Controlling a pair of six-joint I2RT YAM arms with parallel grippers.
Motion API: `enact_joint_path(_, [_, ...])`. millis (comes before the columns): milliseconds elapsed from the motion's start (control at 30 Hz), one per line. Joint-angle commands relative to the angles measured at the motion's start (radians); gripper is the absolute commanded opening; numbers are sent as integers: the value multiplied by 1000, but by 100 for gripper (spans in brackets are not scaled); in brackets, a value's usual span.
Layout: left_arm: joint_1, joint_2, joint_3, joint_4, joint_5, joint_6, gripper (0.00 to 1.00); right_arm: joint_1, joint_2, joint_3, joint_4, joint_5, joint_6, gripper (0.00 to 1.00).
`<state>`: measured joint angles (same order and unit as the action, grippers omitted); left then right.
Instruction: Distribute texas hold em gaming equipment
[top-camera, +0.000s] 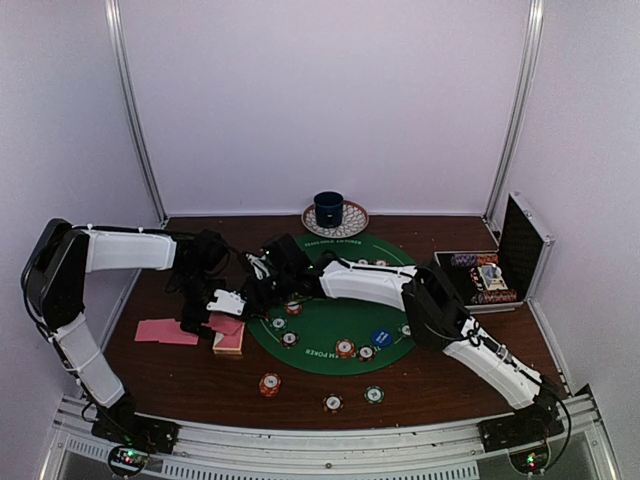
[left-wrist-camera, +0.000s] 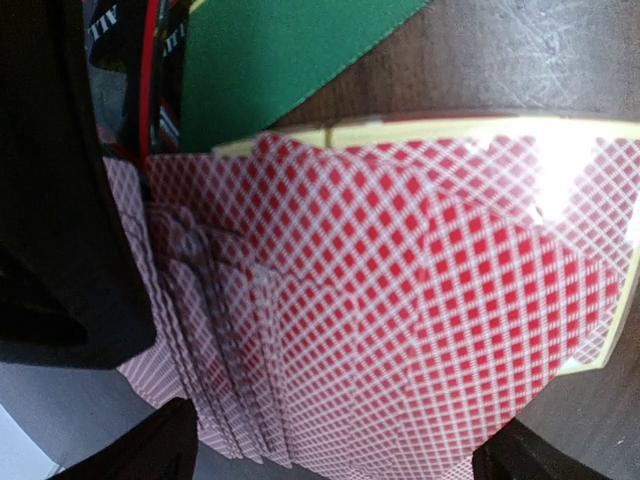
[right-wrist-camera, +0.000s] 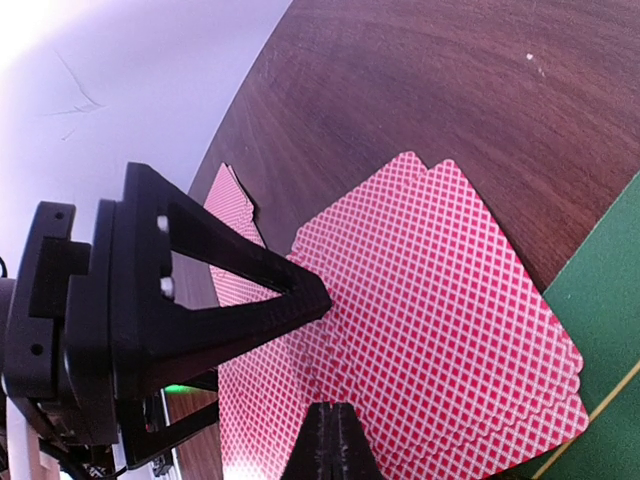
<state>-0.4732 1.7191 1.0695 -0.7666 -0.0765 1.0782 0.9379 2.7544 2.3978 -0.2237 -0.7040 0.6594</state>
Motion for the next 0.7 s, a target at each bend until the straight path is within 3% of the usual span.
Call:
enact_joint_path(0, [-15,-41,12,39,31,-38,97,36,-11,2,-34,-2,-32,0])
enact_joint_path(367, [-15,-180,55,-76,-23,-72,98,17,-173,-154,-6,34,-74,0])
enact_joint_path(433, [-11,-221,55,-97,-52,-75,98,11,-222,-208,-5,44,-82,5])
enact_joint_path(500, [-1,-255,63,-111,-78,-78,97,8,-287,-286,6,76,-91,17])
enact_joint_path(600, [50,-297,94,-44,-116,-130,98,6,-381,-393,-2,141,-104,55])
enact_joint_path(667, [83,-305,115,54,-189,-202,98,6,-421,-441,-9,159,-81,66])
